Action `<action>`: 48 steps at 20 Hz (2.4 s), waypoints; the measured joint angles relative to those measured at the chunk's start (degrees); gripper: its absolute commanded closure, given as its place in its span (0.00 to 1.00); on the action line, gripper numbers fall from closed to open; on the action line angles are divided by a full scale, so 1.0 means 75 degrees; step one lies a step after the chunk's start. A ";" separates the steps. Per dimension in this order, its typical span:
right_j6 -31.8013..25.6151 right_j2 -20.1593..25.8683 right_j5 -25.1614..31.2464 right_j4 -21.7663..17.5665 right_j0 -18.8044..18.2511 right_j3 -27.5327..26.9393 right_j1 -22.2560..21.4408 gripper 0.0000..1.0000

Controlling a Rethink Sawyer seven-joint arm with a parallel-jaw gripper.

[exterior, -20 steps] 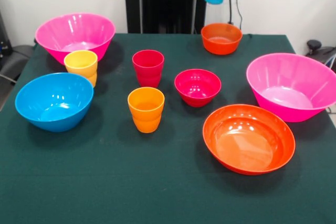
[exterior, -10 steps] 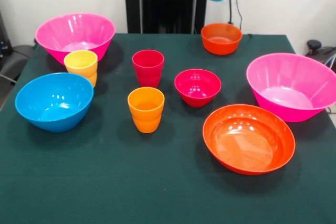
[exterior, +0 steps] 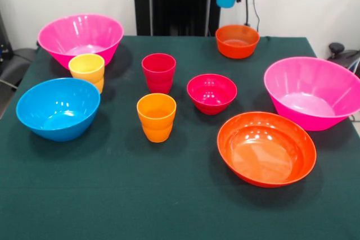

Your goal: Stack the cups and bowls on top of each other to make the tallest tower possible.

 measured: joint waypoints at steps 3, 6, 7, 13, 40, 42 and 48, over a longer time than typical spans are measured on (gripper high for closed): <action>0.0000 0.0000 -0.0218 0.0000 -0.0003 -0.0091 0.0294 1.00; 0.0000 0.0003 -0.0401 0.0002 -0.0014 -0.0160 0.0555 1.00; 0.0000 0.0006 -0.0420 0.0002 -0.0013 -0.0165 0.0582 1.00; 0.0000 0.0052 -0.0608 0.0014 0.0003 -0.0227 0.0745 1.00; 0.0002 0.0201 -0.1813 0.0049 0.0164 -0.1201 0.1638 1.00; 0.0002 0.0209 -0.1840 0.0049 0.0166 -0.1316 0.1733 1.00; 0.0002 0.0231 -0.1936 0.0054 0.0168 -0.1496 0.1909 1.00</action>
